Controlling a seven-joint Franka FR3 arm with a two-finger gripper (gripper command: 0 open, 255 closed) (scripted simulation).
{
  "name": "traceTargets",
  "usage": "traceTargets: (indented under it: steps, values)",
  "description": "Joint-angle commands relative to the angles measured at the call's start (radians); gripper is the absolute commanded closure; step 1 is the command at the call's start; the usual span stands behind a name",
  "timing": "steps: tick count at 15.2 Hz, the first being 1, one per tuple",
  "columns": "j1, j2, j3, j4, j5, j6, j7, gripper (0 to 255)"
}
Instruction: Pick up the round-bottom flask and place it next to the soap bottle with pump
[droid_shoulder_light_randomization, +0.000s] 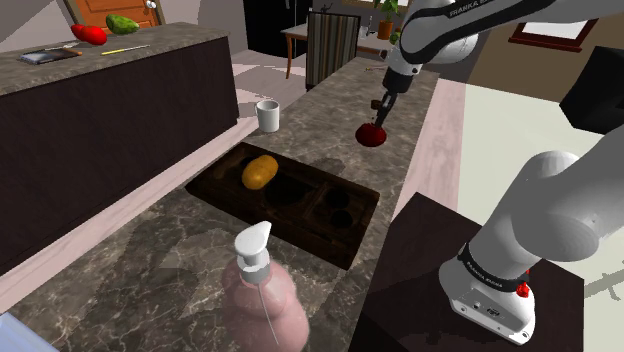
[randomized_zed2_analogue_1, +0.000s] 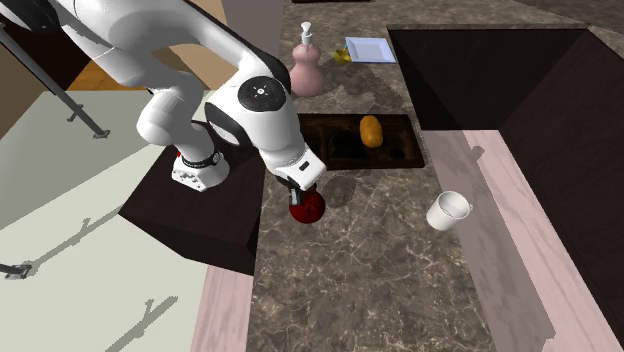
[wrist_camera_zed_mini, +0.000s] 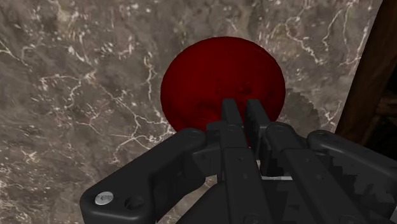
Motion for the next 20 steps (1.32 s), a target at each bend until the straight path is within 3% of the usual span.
traceTargets:
  steps: [1,20]
  values:
    - [-0.003,-0.018,0.006,0.015,-0.006,-0.031,0.007,255]
    - [-0.005,-0.087,0.048,0.216,-0.014,-0.299,0.043,255]
